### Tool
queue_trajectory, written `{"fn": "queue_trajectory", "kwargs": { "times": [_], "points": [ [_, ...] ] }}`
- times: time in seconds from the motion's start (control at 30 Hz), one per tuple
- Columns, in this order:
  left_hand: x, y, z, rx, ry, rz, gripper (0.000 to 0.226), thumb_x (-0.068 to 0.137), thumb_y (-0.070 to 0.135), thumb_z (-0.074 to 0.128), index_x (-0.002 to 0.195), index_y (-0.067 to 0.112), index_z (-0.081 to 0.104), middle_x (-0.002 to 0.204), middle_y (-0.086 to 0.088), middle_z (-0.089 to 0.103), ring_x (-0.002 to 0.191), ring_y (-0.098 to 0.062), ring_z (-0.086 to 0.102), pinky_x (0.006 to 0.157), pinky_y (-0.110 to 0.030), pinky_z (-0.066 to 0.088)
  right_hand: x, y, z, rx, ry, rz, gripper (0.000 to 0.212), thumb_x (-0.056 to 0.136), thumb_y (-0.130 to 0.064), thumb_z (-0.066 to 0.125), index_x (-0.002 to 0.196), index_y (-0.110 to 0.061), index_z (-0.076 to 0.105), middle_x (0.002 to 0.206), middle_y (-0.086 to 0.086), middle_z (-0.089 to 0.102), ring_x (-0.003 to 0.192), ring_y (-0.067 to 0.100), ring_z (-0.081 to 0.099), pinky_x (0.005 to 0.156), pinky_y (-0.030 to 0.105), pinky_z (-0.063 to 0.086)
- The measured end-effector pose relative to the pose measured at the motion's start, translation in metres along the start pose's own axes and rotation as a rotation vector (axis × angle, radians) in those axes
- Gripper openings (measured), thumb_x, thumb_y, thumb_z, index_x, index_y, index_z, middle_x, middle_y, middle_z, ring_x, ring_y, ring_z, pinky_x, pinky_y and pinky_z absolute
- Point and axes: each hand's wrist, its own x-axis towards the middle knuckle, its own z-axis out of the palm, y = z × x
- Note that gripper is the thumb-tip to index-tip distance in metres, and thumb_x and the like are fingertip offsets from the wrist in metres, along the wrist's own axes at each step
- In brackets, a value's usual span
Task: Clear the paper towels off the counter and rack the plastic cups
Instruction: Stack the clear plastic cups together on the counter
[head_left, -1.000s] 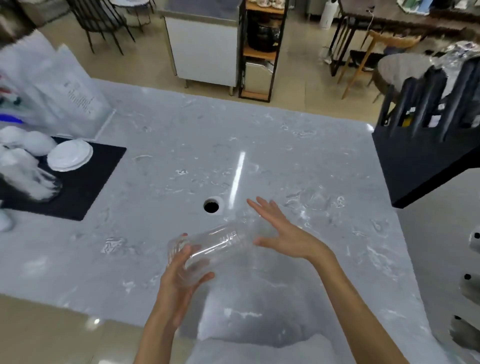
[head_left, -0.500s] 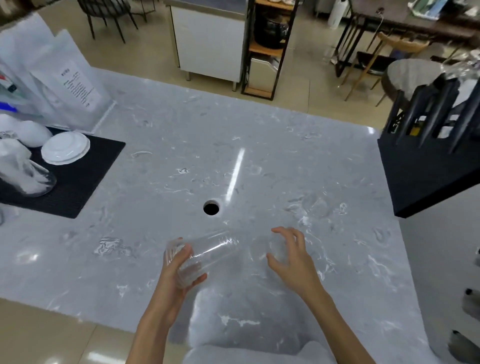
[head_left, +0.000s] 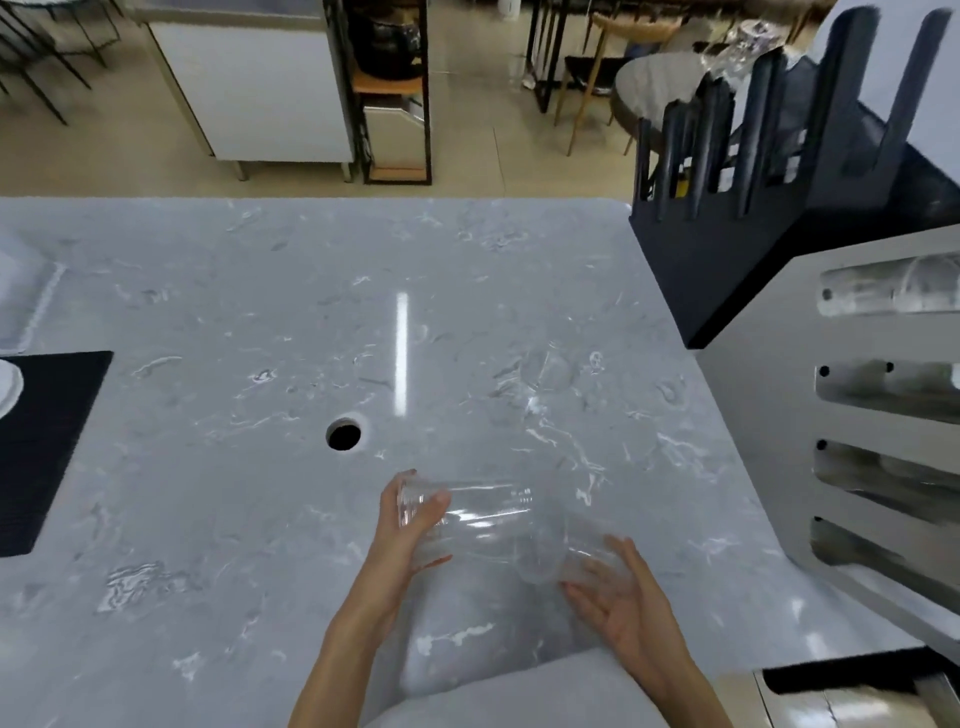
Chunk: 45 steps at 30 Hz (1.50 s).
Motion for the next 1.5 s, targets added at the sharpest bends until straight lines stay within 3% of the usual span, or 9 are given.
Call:
{"fn": "queue_trajectory", "kwargs": {
  "times": [0.13, 0.33, 0.47, 0.57, 0.67, 0.83, 1.0, 1.3, 1.5],
  "points": [
    [-0.006, -0.008, 0.019, 0.224, -0.119, -0.055, 0.09, 0.06, 0.08, 0.067, 0.141, 0.057, 0.036, 0.15, 0.008, 0.038, 0.136, -0.017, 0.046, 0.112, -0.042, 0.039, -0.018, -0.001, 0.027, -0.198, -0.201, -0.126, 0.053, 0.086, -0.026, 0.067, 0.136, -0.028, 0.051, 0.117, 0.009, 0.063, 0.108, 0.037, 0.067, 0.087, 0.041, 0.061],
    [-0.003, -0.003, -0.001, 0.007, -0.042, -0.068, 0.057, 0.077, 0.044, 0.086, 0.127, 0.046, 0.059, 0.126, -0.001, 0.067, 0.106, -0.019, 0.073, 0.076, -0.044, 0.064, -0.019, -0.029, 0.076, -0.836, -0.42, -0.238, 0.053, 0.093, -0.036, 0.069, 0.136, -0.055, 0.044, 0.135, -0.041, 0.048, 0.125, -0.015, 0.05, 0.096, 0.01, 0.046],
    [-0.002, 0.003, -0.025, -0.06, 0.072, -0.019, 0.055, 0.08, 0.044, 0.081, 0.13, 0.041, 0.058, 0.125, -0.001, 0.07, 0.11, -0.022, 0.072, 0.075, -0.041, 0.063, 0.003, -0.049, 0.118, -0.961, -0.539, -0.127, 0.052, 0.088, -0.065, 0.054, 0.139, -0.058, 0.045, 0.138, -0.049, 0.041, 0.12, -0.027, 0.044, 0.098, 0.019, 0.051],
    [-0.006, 0.005, -0.031, -0.116, 0.163, 0.005, 0.061, 0.081, 0.047, 0.08, 0.136, 0.037, 0.055, 0.128, 0.001, 0.067, 0.113, -0.021, 0.07, 0.077, -0.041, 0.064, 0.027, -0.059, 0.147, -1.133, -0.529, -0.249, 0.062, 0.084, -0.076, 0.048, 0.139, -0.05, 0.051, 0.149, -0.027, 0.045, 0.128, -0.015, 0.046, 0.109, 0.023, 0.041],
    [-0.01, 0.002, -0.034, -0.168, 0.205, 0.021, 0.062, 0.083, 0.047, 0.078, 0.138, 0.034, 0.053, 0.132, 0.001, 0.065, 0.118, -0.021, 0.067, 0.081, -0.043, 0.064, 0.081, -0.09, 0.173, -1.501, -0.307, -0.665, 0.05, 0.098, -0.05, 0.053, 0.14, -0.023, 0.058, 0.15, 0.001, 0.054, 0.141, 0.02, 0.045, 0.116, 0.029, 0.028],
    [-0.014, -0.003, -0.033, -0.176, 0.218, 0.024, 0.061, 0.087, 0.045, 0.075, 0.142, 0.033, 0.049, 0.137, 0.002, 0.06, 0.122, -0.022, 0.062, 0.087, -0.046, 0.062, 0.157, -0.143, 0.198, -1.935, 0.231, -0.797, 0.065, 0.1, -0.039, 0.052, 0.157, -0.021, 0.025, 0.169, 0.014, 0.0, 0.153, 0.042, -0.009, 0.122, 0.055, 0.006],
    [-0.015, -0.014, -0.035, -0.176, 0.22, 0.021, 0.067, 0.085, 0.048, 0.075, 0.143, 0.033, 0.046, 0.132, 0.004, 0.062, 0.117, -0.019, 0.066, 0.085, -0.043, 0.062, 0.143, -0.112, 0.162, -1.774, 0.276, -1.001, 0.048, 0.096, -0.011, 0.06, 0.143, -0.017, 0.049, 0.16, 0.015, 0.03, 0.149, 0.04, 0.017, 0.098, 0.054, 0.051],
    [-0.012, -0.027, -0.025, -0.177, 0.203, -0.017, 0.046, 0.094, 0.037, 0.067, 0.136, 0.029, 0.052, 0.129, 0.0, 0.065, 0.107, -0.014, 0.071, 0.087, -0.045, 0.062, 0.043, -0.017, 0.072, -1.66, 0.324, -1.069, 0.047, 0.075, -0.023, 0.087, 0.119, -0.028, 0.071, 0.13, 0.009, 0.06, 0.113, 0.035, 0.043, 0.075, 0.042, 0.057],
    [-0.006, -0.026, -0.009, -0.074, 0.112, -0.056, 0.061, 0.084, 0.043, 0.077, 0.137, 0.032, 0.051, 0.131, -0.003, 0.064, 0.116, -0.021, 0.067, 0.09, -0.048, 0.061, 0.029, -0.001, 0.051, -1.598, 0.333, -1.114, 0.047, 0.076, -0.026, 0.087, 0.12, -0.03, 0.072, 0.13, 0.009, 0.061, 0.112, 0.036, 0.045, 0.081, 0.045, 0.056]
  ]
}}
